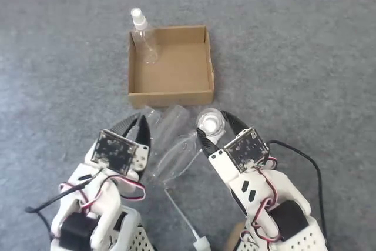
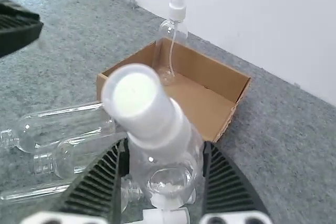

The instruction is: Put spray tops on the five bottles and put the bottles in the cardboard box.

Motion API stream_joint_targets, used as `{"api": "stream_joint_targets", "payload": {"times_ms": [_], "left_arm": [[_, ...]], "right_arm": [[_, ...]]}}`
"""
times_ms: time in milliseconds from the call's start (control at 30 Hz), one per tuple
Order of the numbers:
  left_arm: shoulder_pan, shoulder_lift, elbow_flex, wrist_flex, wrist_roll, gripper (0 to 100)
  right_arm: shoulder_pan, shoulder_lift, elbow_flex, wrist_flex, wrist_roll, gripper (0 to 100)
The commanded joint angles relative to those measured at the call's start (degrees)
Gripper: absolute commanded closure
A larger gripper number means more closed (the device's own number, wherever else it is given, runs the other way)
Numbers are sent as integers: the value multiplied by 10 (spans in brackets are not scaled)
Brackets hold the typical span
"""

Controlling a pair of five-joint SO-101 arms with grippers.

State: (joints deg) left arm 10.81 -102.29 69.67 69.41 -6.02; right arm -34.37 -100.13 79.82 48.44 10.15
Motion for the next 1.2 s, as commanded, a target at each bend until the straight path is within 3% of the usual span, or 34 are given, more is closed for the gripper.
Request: {"api": "stream_joint_targets", "payload": {"times_ms": [0, 300, 567, 933, 1167], "left_arm": [[-49, -4, 0, -33, 10, 987], [-178, -4, 95, -178, 13, 987], [-247, -4, 167, -322, 100, 988], [-246, -4, 180, -342, 110, 988], [-245, -4, 187, -344, 108, 988]], "right_arm": [[9, -8, -10, -15, 4, 992], [10, -8, -12, -15, 6, 992], [10, -8, -12, -15, 6, 992], [10, 4, -62, -6, 5, 993], [7, 155, -164, 0, 1, 993]]}}
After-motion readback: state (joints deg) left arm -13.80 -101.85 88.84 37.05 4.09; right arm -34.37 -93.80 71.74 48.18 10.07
